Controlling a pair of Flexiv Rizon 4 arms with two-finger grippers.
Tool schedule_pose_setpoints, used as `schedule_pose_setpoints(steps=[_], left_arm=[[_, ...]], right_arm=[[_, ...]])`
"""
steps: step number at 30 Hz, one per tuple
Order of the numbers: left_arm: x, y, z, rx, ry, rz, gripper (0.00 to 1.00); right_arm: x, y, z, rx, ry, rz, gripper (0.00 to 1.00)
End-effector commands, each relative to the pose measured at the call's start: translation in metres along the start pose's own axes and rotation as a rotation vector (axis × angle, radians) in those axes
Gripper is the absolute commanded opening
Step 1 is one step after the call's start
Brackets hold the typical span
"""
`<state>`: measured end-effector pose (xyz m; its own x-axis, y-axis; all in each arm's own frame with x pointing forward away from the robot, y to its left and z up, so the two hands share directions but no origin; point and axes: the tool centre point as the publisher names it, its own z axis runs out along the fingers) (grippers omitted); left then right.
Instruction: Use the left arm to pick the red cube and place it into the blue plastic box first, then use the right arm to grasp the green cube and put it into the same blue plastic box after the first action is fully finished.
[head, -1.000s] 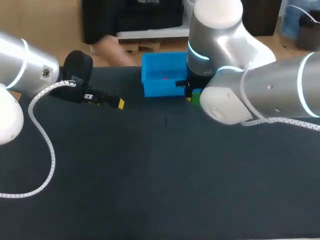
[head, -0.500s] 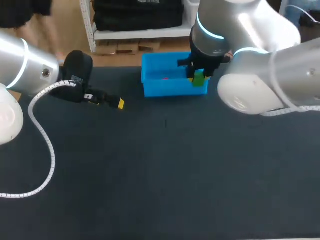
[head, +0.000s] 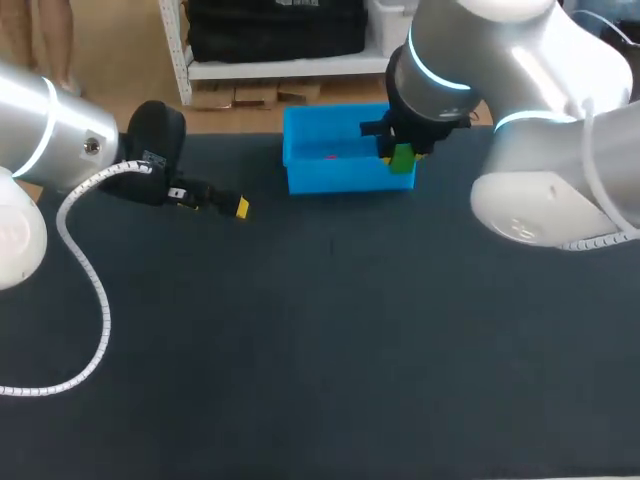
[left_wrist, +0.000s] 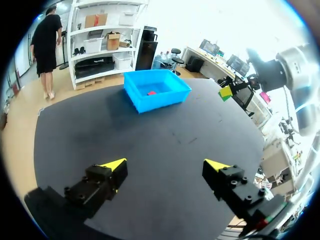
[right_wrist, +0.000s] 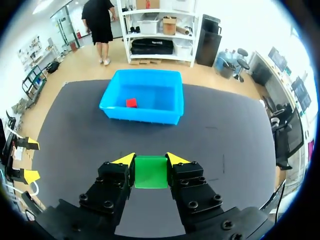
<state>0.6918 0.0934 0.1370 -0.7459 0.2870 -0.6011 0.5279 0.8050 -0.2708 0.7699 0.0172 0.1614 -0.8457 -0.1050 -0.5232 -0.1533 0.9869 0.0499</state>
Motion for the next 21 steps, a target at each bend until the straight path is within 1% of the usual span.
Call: schedule_pose_setpoints(steps=[1, 13, 21], left_arm=[[0.001, 0.002, 0.000, 0.008, -0.006, 0.003, 1.00], [0.001, 0.002, 0.000, 0.008, -0.006, 0.003, 1.00], [0.001, 0.002, 0.000, 0.008, -0.006, 0.003, 1.00]], right_arm=[[-0.006, 0.005, 0.008, 0.019, -0.080, -0.010, 0.00], [-0.060, 0.012, 0.055, 0.002, -0.109, -0.016, 0.00], [-0.095, 0.017, 0.097, -0.008, -0.133, -0.029, 0.00]])
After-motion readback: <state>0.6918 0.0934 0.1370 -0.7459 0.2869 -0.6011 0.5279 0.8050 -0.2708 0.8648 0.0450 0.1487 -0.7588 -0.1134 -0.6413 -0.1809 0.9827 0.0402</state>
